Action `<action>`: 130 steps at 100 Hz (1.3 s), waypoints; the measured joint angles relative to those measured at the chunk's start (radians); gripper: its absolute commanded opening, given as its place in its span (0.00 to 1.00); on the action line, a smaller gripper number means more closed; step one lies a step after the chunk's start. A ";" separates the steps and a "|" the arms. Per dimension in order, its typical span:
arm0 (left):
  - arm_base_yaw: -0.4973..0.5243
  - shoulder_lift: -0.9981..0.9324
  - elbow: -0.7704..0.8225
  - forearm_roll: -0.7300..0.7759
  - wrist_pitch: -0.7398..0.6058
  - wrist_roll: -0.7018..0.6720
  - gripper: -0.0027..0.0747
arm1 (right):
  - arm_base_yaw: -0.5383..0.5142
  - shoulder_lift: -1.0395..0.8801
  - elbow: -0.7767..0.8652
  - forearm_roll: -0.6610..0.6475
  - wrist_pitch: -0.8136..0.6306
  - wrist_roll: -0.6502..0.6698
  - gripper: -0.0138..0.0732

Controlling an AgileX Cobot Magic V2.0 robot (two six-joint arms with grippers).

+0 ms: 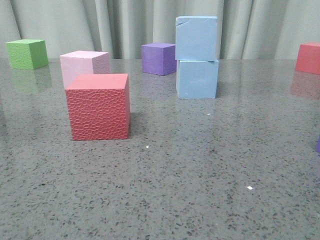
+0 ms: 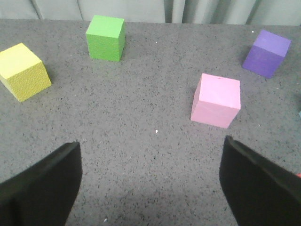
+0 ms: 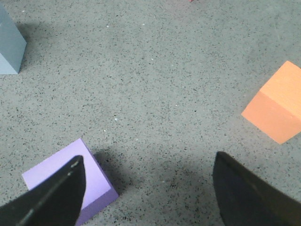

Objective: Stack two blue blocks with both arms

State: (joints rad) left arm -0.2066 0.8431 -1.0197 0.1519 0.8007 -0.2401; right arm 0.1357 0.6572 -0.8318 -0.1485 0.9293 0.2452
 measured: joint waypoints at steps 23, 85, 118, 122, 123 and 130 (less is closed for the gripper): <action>0.000 -0.149 0.159 -0.012 -0.009 0.000 0.77 | 0.000 0.000 0.000 0.000 0.000 0.000 0.80; 0.000 -0.291 0.372 -0.029 -0.022 -0.009 0.77 | 0.000 0.000 0.000 0.000 0.000 0.000 0.80; 0.000 -0.291 0.372 -0.029 -0.064 -0.010 0.65 | 0.000 0.000 0.000 0.000 0.000 0.000 0.57; 0.000 -0.291 0.372 -0.029 -0.064 -0.010 0.56 | 0.000 0.000 0.000 0.000 0.000 0.000 0.48; 0.000 -0.291 0.372 -0.029 -0.064 -0.010 0.55 | 0.000 0.000 0.000 0.000 0.000 0.000 0.46; 0.000 -0.291 0.372 -0.029 -0.064 -0.012 0.40 | 0.000 0.000 0.000 0.000 0.000 0.000 0.31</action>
State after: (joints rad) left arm -0.2066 0.5516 -0.6481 0.1231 0.7367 -0.2518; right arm 0.1357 0.6572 -0.8318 -0.1485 0.9293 0.2452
